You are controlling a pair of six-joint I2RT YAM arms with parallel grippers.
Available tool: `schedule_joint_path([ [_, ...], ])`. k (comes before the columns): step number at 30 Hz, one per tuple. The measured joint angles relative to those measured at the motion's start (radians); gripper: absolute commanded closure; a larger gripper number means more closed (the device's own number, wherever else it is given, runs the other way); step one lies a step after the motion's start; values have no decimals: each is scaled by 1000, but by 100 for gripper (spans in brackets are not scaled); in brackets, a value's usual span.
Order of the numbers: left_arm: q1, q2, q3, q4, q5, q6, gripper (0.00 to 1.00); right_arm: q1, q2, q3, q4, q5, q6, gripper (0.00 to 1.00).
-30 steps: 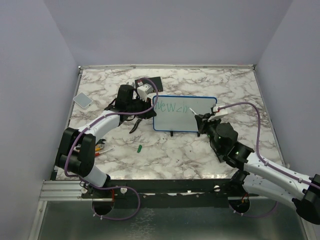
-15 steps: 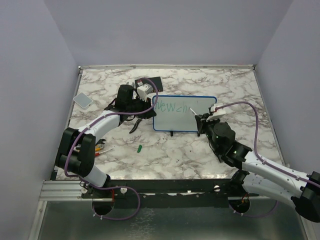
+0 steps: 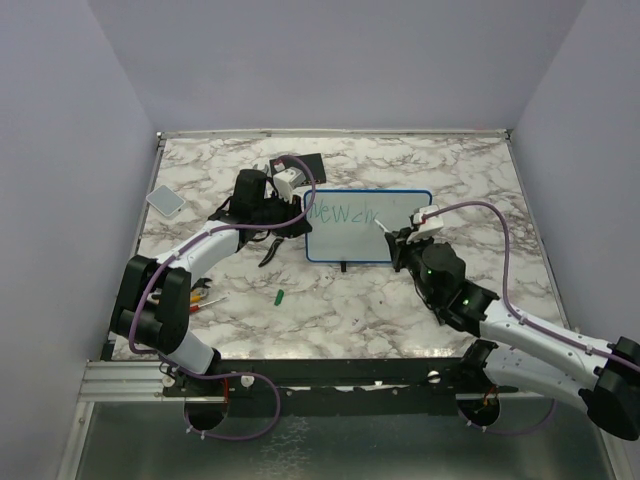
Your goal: Write a sentence on the whiteboard
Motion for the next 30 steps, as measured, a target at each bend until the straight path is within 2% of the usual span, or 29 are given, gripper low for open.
schedule_joint_path([
  [15,0,0,0,0,0,0,79,0,0,0,-28,19,34,99],
  [30,0,0,0,-2,0,0,79,0,-6,19,-2,45,-26,99],
])
